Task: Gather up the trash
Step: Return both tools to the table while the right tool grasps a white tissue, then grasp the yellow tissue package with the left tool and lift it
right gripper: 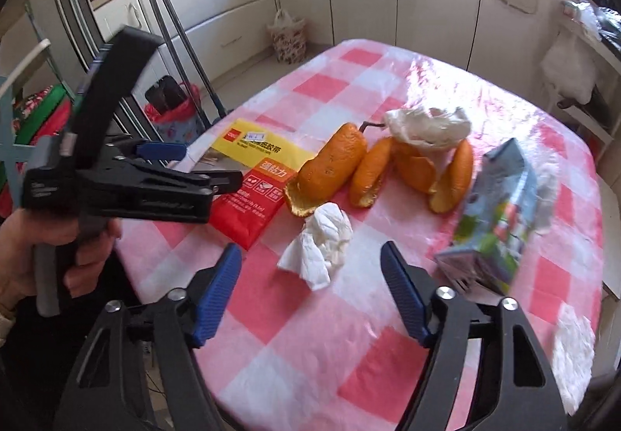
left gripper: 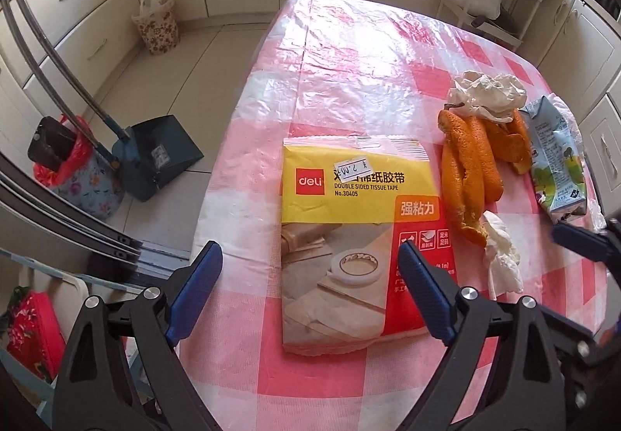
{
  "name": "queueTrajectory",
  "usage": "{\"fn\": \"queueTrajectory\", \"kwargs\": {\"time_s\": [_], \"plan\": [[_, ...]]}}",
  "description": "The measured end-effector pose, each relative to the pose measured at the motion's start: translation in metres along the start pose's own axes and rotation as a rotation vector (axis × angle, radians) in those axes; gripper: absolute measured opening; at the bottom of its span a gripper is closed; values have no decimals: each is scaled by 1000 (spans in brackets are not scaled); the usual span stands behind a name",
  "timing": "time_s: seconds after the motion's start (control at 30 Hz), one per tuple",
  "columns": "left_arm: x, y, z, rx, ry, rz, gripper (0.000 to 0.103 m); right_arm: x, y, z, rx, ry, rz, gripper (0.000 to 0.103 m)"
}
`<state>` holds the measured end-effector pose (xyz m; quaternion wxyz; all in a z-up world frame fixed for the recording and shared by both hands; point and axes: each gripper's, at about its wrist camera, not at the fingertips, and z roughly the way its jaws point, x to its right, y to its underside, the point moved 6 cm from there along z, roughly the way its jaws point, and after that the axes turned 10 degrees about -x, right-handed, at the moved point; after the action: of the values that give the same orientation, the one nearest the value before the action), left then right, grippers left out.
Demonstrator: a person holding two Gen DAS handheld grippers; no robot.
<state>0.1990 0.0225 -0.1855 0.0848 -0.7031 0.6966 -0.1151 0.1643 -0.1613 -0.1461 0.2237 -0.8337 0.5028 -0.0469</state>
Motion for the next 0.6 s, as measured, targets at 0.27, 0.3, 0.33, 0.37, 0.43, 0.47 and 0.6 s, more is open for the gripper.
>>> {"fn": "queueTrajectory", "kwargs": {"time_s": [0.27, 0.3, 0.33, 0.37, 0.43, 0.47, 0.6], "plan": [[17, -4, 1, 20, 22, 43, 76, -2, -5, 26, -34, -53, 4, 26], [23, -3, 0, 25, 22, 66, 71, -3, -5, 27, -34, -58, 1, 24], [27, -3, -1, 28, 28, 80, 61, -5, -5, 27, -31, -60, -4, 23], [31, -2, -2, 28, 43, 89, 46, -6, -5, 27, -28, -61, -8, 23], [33, -1, -3, 22, 90, 86, 30, -9, -5, 28, -23, -65, -12, 22], [32, -1, -4, 16, 121, 74, 21, -9, -5, 26, -19, -66, -13, 22], [24, 3, -3, -4, 215, 28, 9, -7, -3, 25, -18, -94, 5, 22]]}}
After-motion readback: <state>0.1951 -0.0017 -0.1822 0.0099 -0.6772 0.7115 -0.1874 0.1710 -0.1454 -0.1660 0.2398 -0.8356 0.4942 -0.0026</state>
